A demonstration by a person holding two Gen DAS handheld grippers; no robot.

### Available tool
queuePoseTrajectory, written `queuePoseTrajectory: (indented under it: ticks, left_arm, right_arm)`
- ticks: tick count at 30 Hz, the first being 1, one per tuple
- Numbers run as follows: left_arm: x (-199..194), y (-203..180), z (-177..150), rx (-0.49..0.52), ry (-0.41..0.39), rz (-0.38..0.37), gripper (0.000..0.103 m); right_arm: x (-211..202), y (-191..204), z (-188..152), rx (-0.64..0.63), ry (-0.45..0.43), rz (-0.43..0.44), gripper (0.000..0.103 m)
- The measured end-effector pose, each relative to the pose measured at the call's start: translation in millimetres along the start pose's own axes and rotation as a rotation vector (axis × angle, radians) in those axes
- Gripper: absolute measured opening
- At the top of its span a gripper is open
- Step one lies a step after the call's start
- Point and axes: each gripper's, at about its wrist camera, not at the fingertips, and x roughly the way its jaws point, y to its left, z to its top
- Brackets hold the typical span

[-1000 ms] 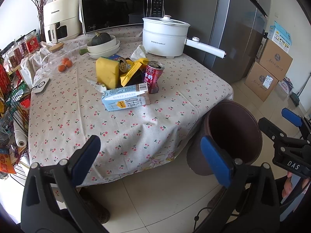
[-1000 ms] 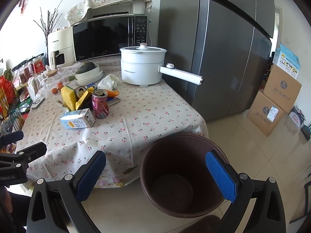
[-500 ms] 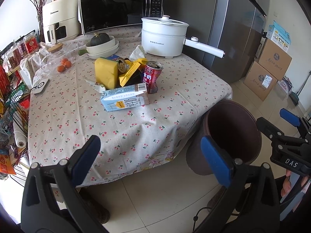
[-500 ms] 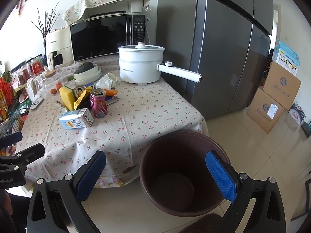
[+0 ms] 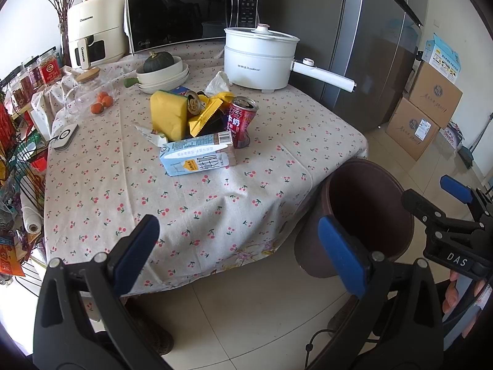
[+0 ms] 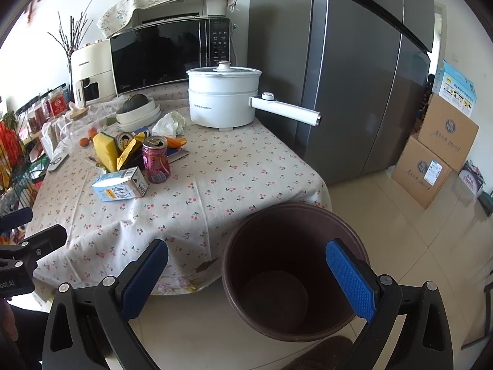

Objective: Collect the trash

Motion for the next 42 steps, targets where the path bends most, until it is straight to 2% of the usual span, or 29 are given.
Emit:
queuePoseTrajectory:
  ticks: [30, 35, 38, 42]
  left_arm:
    - [1, 3, -2, -0.005, 0.005, 0.01, 0.102]
    - [0, 5, -2, -0.021, -0.007, 0.014, 0.102]
    - [-2, 8, 2, -0.039, -0.011, 0.003, 0.102]
    - [-10, 9, 12, -0.03, -0.055, 0.022, 0.102]
  right_arm:
    - [2, -8, -2, 0.025, 0.013, 0.0, 0.103]
    - [0, -14, 1, 0.064, 0.019, 0.036, 0.103]
    - [-1, -20, 5, 0.101, 0.026, 0.092, 0.103]
    - [-3, -25, 13, 0.118, 0.028, 0.134, 0.103]
